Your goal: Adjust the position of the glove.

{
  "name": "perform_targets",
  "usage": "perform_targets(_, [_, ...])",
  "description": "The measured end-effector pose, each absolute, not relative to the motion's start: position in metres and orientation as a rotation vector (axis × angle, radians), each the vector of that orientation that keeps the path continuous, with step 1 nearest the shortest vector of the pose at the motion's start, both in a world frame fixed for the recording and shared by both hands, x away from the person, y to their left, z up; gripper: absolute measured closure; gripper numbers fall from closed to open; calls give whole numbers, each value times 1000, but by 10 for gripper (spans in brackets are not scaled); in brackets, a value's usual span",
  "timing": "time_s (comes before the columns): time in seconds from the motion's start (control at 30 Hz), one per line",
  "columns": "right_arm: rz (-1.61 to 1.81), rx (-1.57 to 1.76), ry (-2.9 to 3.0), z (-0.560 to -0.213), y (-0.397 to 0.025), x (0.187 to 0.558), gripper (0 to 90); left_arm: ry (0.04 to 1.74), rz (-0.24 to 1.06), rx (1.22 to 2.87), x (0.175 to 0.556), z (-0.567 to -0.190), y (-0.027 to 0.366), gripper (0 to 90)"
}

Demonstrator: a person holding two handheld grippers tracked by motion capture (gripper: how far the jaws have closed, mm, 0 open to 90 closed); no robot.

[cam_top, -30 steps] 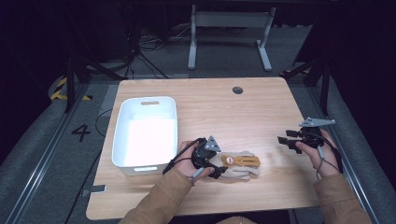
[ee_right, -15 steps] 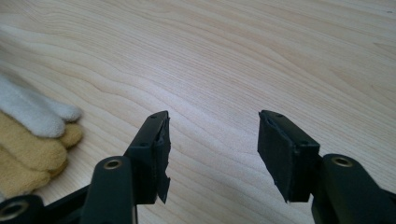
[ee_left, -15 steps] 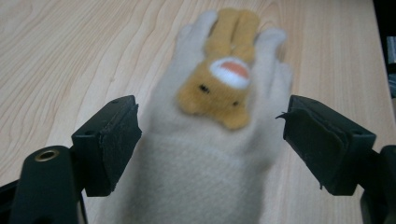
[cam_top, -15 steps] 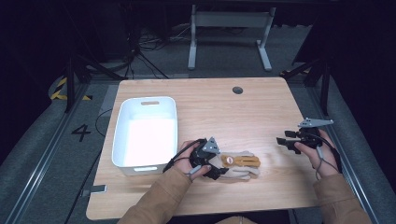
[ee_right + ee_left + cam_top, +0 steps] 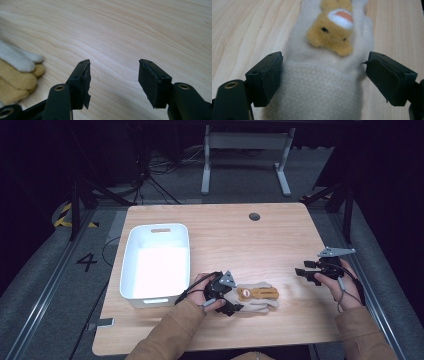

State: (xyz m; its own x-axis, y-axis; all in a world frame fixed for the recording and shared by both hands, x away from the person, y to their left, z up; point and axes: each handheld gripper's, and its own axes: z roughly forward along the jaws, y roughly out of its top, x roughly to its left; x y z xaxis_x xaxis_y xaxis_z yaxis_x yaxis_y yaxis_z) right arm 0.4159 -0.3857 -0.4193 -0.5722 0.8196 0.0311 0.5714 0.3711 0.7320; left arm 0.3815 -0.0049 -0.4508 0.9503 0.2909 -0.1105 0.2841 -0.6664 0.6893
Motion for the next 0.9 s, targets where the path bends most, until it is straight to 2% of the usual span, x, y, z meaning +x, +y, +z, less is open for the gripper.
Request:
perform_targets(0.4, [1016, 1219, 2305, -421, -384, 416, 434, 353, 46, 2373, 380, -467, -15, 147])
perform_targets(0.8, [1005, 1216, 2317, -423, -383, 417, 433, 351, 77, 2446, 379, -464, -27, 94])
perform_targets(0.9, [1001, 1218, 2319, -424, -382, 417, 433, 350, 73, 2463, 379, -462, -28, 107])
